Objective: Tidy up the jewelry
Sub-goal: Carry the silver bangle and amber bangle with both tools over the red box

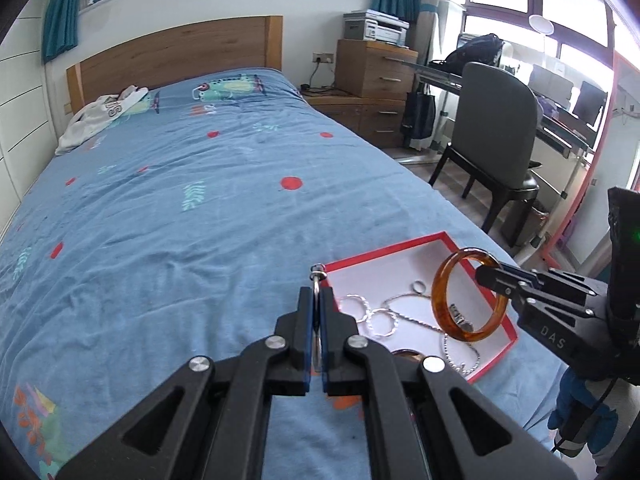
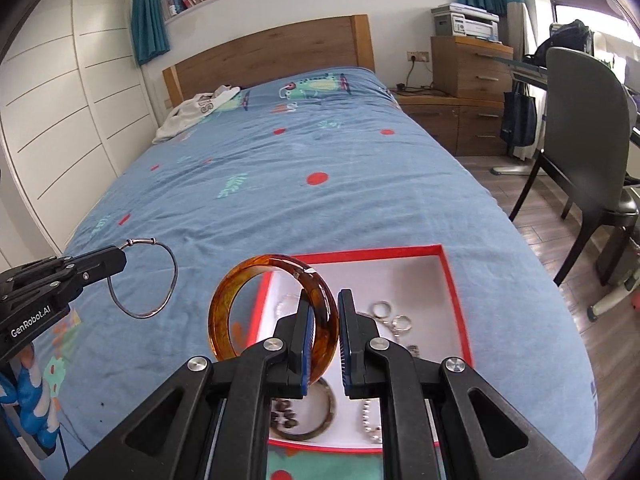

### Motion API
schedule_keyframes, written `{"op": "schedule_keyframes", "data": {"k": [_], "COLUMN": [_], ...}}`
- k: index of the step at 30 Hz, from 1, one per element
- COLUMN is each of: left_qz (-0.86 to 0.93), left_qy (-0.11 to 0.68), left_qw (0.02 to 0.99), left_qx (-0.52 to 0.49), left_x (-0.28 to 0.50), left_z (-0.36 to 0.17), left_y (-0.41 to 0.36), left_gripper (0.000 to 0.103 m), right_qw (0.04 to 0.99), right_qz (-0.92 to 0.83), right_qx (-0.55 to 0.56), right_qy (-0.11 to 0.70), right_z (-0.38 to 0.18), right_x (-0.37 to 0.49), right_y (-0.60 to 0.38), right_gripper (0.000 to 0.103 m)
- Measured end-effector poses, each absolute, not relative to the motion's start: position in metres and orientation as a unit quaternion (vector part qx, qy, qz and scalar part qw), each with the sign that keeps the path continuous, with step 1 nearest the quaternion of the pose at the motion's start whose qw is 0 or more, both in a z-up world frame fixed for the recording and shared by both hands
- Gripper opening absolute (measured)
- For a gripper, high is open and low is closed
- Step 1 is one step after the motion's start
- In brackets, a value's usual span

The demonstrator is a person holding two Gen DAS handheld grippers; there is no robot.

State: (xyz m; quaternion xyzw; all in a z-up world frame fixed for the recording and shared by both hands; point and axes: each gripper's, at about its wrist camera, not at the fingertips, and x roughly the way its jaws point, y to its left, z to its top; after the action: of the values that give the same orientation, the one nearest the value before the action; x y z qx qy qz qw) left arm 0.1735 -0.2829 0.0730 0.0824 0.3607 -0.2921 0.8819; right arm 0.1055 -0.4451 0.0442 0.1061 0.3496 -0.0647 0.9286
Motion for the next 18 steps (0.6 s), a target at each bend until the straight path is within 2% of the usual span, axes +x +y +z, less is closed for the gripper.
{"op": "schedule_keyframes", "data": {"k": [9,18], "left_qz": [-0.315,-0.315], "left_qy": [0.403,0.424], "left_qw": [0.853,0.840], "left_qx": [0.103,0.120], "left_x": [0.189,0.203], "left_z": [0.025,-0.014], "left_y": [-0.364,-0.396], "left_gripper": [0.002,0.003], "right_qw": [0.909,0.891], "right_qz": [-0.083,-0.073], "right_qx": [0.074,0.059], "right_qy": [0.402,0.445], "right_z": [-0.001,-0.036], "right_x": [0.145,0.173], "right_y": [-0.496,-0.514], "right_gripper": [0.012,0.012]}}
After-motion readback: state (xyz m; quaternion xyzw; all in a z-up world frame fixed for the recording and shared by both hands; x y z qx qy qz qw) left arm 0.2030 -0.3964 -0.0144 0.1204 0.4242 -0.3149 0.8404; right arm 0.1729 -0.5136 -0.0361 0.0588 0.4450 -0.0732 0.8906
